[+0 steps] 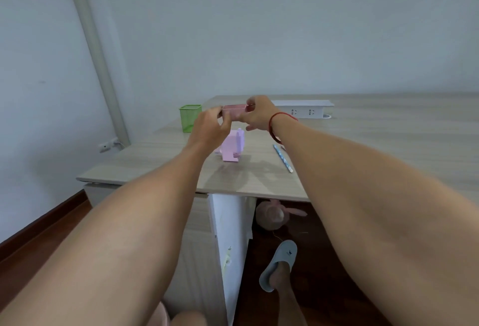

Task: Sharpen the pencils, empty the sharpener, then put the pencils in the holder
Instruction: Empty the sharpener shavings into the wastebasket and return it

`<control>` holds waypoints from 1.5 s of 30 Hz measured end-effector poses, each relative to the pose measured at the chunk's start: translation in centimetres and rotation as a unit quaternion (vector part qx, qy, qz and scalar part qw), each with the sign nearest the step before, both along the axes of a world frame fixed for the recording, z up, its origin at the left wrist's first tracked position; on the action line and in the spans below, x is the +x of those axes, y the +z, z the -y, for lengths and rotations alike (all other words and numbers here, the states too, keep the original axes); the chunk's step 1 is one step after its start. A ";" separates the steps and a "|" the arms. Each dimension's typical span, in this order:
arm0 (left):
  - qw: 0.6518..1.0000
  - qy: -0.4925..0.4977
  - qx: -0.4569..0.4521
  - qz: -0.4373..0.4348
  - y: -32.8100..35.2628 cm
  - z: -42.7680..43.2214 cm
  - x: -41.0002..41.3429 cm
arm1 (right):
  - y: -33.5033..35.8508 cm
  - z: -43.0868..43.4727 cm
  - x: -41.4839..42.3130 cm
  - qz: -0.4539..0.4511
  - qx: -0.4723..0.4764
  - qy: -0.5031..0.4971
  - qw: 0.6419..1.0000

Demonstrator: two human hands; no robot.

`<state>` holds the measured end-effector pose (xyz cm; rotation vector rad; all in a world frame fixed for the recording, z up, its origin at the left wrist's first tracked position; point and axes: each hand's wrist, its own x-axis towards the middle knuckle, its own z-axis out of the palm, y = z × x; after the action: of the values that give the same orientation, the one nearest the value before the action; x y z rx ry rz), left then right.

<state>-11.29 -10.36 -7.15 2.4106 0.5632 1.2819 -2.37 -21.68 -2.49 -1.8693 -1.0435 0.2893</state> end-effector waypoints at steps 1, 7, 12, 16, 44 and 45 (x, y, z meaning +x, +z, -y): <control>1.000 0.010 0.006 0.006 0.3 -0.2 -1.0 | 0.1 -0.6 -0.6 -0.009 0.009 0.006 1.000; 0.994 0.105 0.003 0.026 1.0 -1.8 -9.1 | 0.4 -5.3 -6.8 -0.047 0.025 0.096 0.994; 0.974 0.222 -0.023 0.030 -0.5 -3.8 -18.9 | -1.3 -9.7 -15.8 -0.072 0.020 0.195 0.978; 0.958 0.285 -0.043 -0.003 -3.3 -4.3 -25.9 | -4.9 -12.9 -21.8 -0.082 -0.017 0.265 0.960; 0.760 0.346 -0.524 -0.168 -41.2 -11.8 -32.9 | -44.3 -23.2 -30.2 -0.270 -0.421 0.227 0.835; 0.751 0.349 -0.537 -0.162 -41.7 -11.9 -32.8 | -44.8 -23.3 -30.1 -0.274 -0.431 0.226 0.830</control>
<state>-44.04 1.55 -48.85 1.3883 1.8163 0.3972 -32.52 1.63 -47.32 -2.0304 -0.9921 1.7132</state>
